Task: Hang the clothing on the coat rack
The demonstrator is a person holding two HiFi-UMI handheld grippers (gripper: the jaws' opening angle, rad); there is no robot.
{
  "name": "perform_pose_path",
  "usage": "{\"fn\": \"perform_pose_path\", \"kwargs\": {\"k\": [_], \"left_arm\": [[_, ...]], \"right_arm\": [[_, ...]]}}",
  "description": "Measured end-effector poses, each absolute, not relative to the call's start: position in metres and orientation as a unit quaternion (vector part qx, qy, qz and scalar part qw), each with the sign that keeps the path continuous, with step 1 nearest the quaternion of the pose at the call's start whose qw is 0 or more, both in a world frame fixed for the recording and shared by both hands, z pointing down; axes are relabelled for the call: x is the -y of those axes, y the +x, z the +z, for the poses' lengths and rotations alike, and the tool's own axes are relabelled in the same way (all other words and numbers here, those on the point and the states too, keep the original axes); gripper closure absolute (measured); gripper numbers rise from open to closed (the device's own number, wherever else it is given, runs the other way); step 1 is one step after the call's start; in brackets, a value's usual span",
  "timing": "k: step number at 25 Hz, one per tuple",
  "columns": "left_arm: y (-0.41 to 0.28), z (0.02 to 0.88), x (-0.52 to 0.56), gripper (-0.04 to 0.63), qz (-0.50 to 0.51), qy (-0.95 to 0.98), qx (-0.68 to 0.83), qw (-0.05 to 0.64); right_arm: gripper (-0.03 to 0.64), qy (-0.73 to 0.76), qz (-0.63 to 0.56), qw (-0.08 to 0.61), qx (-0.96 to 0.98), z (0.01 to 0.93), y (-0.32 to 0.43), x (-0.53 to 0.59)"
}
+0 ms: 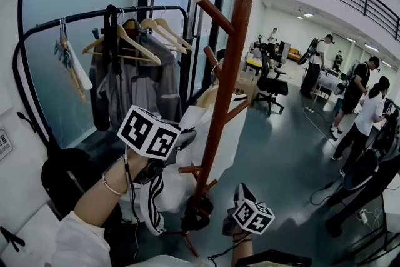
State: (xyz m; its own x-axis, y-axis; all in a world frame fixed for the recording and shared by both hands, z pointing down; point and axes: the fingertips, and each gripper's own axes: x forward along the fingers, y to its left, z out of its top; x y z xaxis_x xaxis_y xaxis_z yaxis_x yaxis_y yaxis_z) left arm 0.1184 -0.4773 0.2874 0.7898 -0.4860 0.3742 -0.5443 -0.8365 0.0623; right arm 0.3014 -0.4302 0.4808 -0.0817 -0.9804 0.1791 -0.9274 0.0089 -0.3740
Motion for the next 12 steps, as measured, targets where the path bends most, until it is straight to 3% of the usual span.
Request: {"fn": "perform_pose_path", "kwargs": {"k": [12], "left_arm": [[0.112, 0.304, 0.47, 0.548, 0.209, 0.944, 0.245, 0.066]], "right_arm": [[0.594, -0.669, -0.202, 0.056, -0.713, 0.481, 0.291, 0.432]]}}
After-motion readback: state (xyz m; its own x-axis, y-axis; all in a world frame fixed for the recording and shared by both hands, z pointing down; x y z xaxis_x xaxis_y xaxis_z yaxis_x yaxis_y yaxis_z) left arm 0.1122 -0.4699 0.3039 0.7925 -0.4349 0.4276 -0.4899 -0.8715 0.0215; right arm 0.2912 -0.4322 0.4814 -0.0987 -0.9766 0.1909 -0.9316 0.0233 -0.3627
